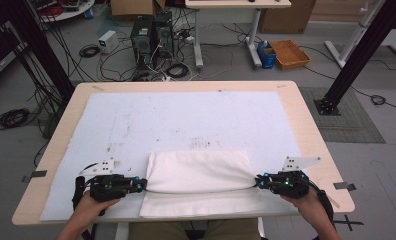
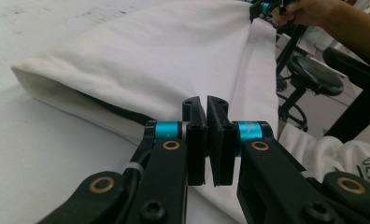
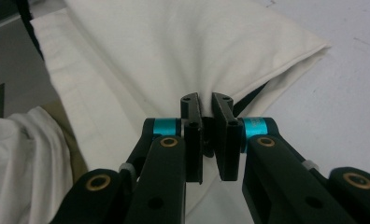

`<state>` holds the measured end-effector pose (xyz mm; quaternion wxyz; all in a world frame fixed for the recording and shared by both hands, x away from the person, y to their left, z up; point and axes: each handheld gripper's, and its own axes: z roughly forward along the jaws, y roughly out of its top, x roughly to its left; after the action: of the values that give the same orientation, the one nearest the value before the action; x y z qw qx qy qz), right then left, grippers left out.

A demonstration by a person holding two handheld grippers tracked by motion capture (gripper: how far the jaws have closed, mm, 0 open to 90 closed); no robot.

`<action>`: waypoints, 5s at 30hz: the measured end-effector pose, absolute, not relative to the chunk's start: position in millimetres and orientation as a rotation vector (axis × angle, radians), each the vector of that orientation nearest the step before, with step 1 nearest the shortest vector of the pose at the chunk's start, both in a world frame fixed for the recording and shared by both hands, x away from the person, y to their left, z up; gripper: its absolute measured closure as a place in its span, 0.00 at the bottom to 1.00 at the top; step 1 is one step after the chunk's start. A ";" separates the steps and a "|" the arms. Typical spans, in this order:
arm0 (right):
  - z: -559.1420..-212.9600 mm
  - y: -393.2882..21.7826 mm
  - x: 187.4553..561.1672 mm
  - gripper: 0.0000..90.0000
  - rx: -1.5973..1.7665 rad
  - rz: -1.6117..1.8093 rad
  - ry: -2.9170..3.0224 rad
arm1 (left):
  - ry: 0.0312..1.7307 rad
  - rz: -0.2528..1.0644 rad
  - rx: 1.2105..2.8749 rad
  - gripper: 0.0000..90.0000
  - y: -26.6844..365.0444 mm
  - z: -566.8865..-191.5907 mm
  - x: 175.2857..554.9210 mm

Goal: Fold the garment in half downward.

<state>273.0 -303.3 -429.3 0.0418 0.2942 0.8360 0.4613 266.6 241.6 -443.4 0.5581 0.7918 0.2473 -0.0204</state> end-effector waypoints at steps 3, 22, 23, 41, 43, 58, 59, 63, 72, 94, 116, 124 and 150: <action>-428.0 -307.0 263.9 0.94 0.892 1.415 2.557 | 0.554 -0.069 1.888 0.96 239.4 -445.2 260.4; -437.4 -315.3 256.4 0.63 0.916 1.451 2.592 | 0.635 -0.027 1.854 0.51 244.3 -443.7 265.0; -435.7 -314.7 260.5 0.57 0.948 1.471 2.560 | 0.674 0.037 1.828 0.49 245.8 -441.9 270.8; -449.7 -256.7 355.7 0.95 1.243 1.236 2.426 | 0.993 0.194 1.994 0.98 211.7 -451.0 342.7; -449.2 -254.1 358.0 0.96 1.235 1.222 2.424 | 1.013 0.212 1.952 0.99 211.9 -449.3 347.5; -448.8 -250.7 386.7 0.96 1.350 1.242 2.166 | 1.090 0.301 1.842 0.99 207.1 -443.9 391.0; -448.7 -250.1 387.8 0.96 1.361 1.234 2.150 | 1.097 0.309 1.838 0.99 207.0 -443.5 393.6; -449.6 -248.1 389.4 0.96 1.386 1.217 2.112 | 1.098 0.342 1.830 0.99 204.2 -446.1 397.0; -432.7 -262.2 367.4 0.58 1.303 1.255 2.142 | 1.120 0.269 1.786 0.56 207.5 -443.8 366.5; -446.0 -292.3 299.0 0.95 1.182 1.289 2.405 | 1.016 0.164 1.897 0.95 195.1 -449.4 290.2; -436.3 -317.8 263.1 0.95 1.114 1.338 2.506 | 0.947 0.041 1.908 0.90 209.5 -449.2 259.1; -427.6 -312.5 296.0 0.45 1.245 1.430 2.223 | 1.001 0.299 1.776 0.40 205.5 -433.1 300.8; -438.9 -274.6 369.7 0.98 1.360 1.170 2.197 | 1.216 0.327 1.772 0.97 163.4 -443.7 374.8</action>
<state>369.7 -274.6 -438.9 0.1519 0.4739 0.7657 0.4075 374.8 163.4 -443.7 0.4653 0.7214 0.4954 0.1331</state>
